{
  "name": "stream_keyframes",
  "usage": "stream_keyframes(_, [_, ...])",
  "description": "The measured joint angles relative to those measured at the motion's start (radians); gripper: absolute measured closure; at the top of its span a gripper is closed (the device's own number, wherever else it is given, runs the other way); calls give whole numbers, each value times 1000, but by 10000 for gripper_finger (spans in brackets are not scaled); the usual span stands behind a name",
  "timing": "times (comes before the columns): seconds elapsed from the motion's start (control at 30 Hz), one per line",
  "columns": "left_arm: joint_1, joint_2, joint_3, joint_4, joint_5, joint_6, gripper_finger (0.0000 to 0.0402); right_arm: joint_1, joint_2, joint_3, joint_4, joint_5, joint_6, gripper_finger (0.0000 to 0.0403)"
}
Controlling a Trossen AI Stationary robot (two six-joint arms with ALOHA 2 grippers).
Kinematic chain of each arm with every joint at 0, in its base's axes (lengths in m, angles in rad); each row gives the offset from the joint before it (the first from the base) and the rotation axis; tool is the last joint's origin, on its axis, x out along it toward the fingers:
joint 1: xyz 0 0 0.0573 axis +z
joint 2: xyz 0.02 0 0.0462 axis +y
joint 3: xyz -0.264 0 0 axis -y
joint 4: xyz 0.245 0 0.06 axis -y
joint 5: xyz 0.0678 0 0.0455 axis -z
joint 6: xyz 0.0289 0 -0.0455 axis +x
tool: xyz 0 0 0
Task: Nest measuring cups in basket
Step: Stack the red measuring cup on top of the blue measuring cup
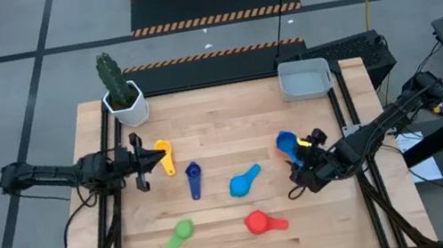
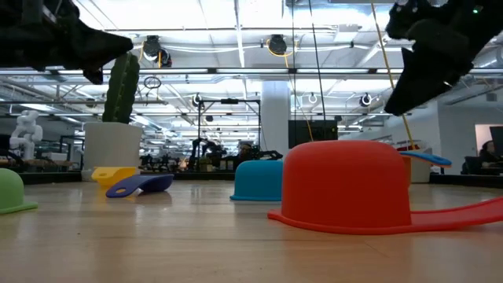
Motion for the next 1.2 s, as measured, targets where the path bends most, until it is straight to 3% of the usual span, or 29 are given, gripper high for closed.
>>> stream_keyframes(0.27, [0, 316, 159, -5, -25, -10, 364, 0, 0, 0, 232, 15, -399, 121])
stream_keyframes(0.47, [-42, 530, 252, -3, -10, -26, 364, -2, 0, 0, 437, -119, -629, 122])
stream_keyframes(0.6, [-107, 637, 317, -3, -10, -20, 364, 2, 0, 0, 467, -214, -584, 122])
stream_keyframes(0.9, [-240, 827, 437, -1, -9, -23, 364, 136, 29, 0, 484, -215, -409, 122])
stream_keyframes(1.07, [-320, 925, 483, -2, -47, -89, 364, 213, 112, 0, 485, -215, -328, 122])
stream_keyframes(1.2, [-368, 1004, 531, -1, -76, -112, 364, 268, 216, 0, 542, -216, -384, 122])
